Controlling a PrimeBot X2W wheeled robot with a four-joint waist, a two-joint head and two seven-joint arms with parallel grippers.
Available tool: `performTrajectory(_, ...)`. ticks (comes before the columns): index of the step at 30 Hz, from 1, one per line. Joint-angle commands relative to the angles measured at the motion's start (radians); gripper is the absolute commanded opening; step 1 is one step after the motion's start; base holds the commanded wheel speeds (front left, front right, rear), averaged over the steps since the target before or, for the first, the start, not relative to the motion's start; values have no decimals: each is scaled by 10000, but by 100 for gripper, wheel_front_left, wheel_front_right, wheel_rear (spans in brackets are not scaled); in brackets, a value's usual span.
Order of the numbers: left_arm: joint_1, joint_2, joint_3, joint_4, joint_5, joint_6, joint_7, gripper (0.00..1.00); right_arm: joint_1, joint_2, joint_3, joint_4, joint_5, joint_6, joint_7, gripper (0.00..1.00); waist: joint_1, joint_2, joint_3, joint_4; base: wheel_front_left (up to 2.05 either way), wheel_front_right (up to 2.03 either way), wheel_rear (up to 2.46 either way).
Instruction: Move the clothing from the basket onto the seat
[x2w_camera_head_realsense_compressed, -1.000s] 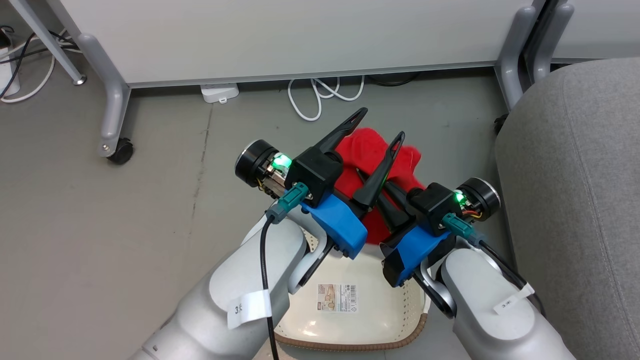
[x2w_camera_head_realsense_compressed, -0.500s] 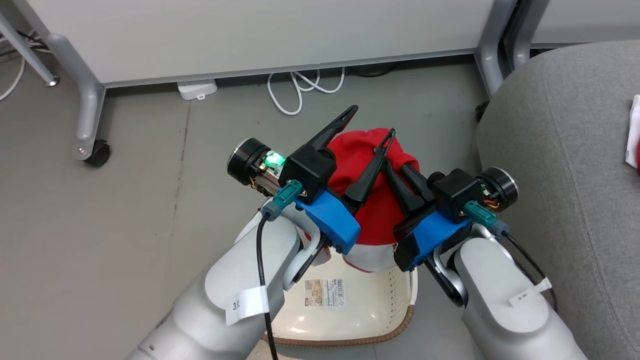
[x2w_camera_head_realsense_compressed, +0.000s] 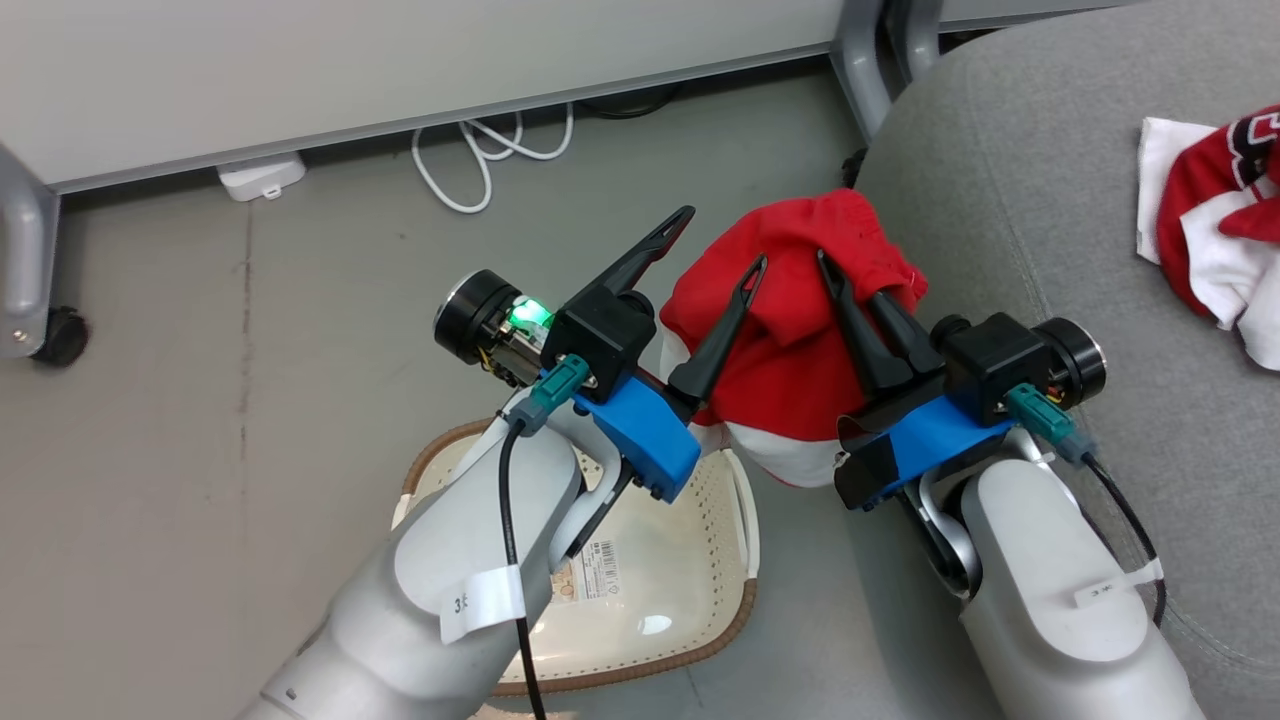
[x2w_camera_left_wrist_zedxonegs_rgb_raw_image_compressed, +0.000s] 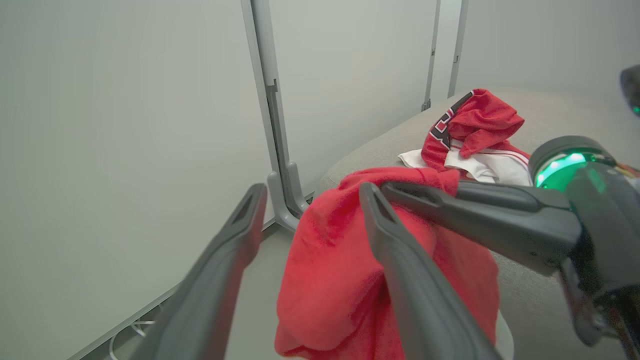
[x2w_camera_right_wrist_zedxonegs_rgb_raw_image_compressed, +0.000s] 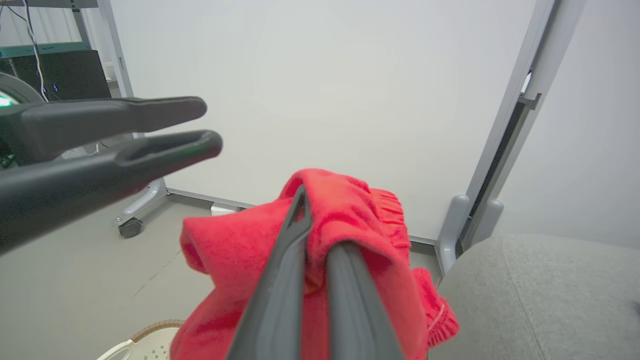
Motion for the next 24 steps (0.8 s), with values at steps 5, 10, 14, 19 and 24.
performTrajectory(5,91,121,-18,85,196,-82,-49,100,258,1,-432,-371,24,1,-41,0,0,0,167,-759,0,0,0)
performTrajectory(10,105,112,-180,199,258,-166,-48,100,505,1,-759,-740,104,1,-40,0,0,0,259,-1338,0,0,0)
performTrajectory(14,133,98,-353,267,332,-230,-48,100,746,3,-936,-1060,205,1,-40,0,0,0,334,-1796,0,0,0)
performTrajectory(19,253,153,-488,318,367,-282,-49,100,1138,3,-1168,-1466,224,1,-39,0,0,0,402,-2291,0,0,0)
performTrajectory(24,374,161,-624,374,395,-313,-48,100,1620,3,-1559,-1824,178,1,-41,0,0,0,425,-2593,0,0,0)
